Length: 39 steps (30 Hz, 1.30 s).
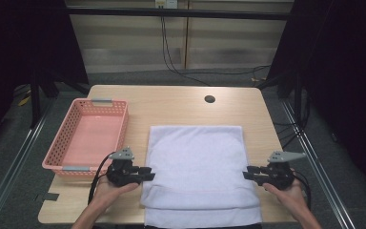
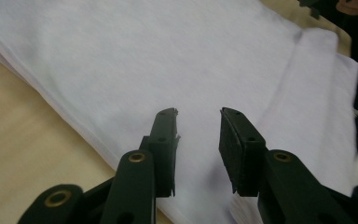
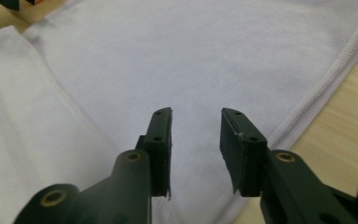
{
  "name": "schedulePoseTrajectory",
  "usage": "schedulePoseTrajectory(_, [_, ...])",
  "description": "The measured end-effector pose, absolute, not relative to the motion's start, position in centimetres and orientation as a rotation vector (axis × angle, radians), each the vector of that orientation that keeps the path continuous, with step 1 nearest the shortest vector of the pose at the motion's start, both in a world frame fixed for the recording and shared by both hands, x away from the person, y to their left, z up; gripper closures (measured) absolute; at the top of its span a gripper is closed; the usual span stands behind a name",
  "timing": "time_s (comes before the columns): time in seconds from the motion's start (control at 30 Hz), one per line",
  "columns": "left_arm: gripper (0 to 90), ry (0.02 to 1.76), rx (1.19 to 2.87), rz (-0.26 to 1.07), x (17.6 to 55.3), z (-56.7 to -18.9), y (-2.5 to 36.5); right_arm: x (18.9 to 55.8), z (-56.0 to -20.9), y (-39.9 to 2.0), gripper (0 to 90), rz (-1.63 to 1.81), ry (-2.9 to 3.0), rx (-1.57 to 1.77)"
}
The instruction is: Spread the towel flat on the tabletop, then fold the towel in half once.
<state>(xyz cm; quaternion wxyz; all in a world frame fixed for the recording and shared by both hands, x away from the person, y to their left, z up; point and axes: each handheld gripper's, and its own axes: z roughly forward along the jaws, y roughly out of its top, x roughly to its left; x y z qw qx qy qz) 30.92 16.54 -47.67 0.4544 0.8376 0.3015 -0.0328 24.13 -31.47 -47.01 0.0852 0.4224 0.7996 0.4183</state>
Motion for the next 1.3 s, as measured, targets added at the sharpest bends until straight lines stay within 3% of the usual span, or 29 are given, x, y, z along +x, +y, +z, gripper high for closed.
schedulePoseTrajectory(0.17, [62.9,0.811,2.117,-0.05,33.4,-49.1,14.9,28.0,-48.3,-30.6,54.1,1.181,2.378,1.288])
schedulePoseTrajectory(0.33, [65.2,0.772,2.2,-0.007,33.0,-49.8,13.7,29.2,-49.8,-30.0,54.9,1.047,2.412,1.262])
schedulePoseTrajectory(0.4, [69.4,0.79,2.177,0.001,32.6,-50.0,13.8,28.5,-49.9,-29.7,57.7,1.001,2.406,1.233])
schedulePoseTrajectory(0.47, [73.3,0.764,2.2,-0.015,32.1,-49.9,13.8,27.9,-49.7,-29.7,66.6,0.99,2.426,1.224])
schedulePoseTrajectory(0.67, [74.6,0.686,2.243,-0.012,29.6,-49.7,13.3,25.3,-49.6,-30.6,80.0,1.024,2.462,1.213])
schedulePoseTrajectory(0.97, [75.3,0.695,2.227,-0.096,27.4,-49.7,13.1,22.8,-49.5,-31.6,82.0,1.033,2.469,1.271])
schedulePoseTrajectory(1.3, [73.9,0.638,2.27,-0.104,24.7,-49.4,12.8,19.8,-49.0,-31.5,81.5,1.006,2.53,1.273])
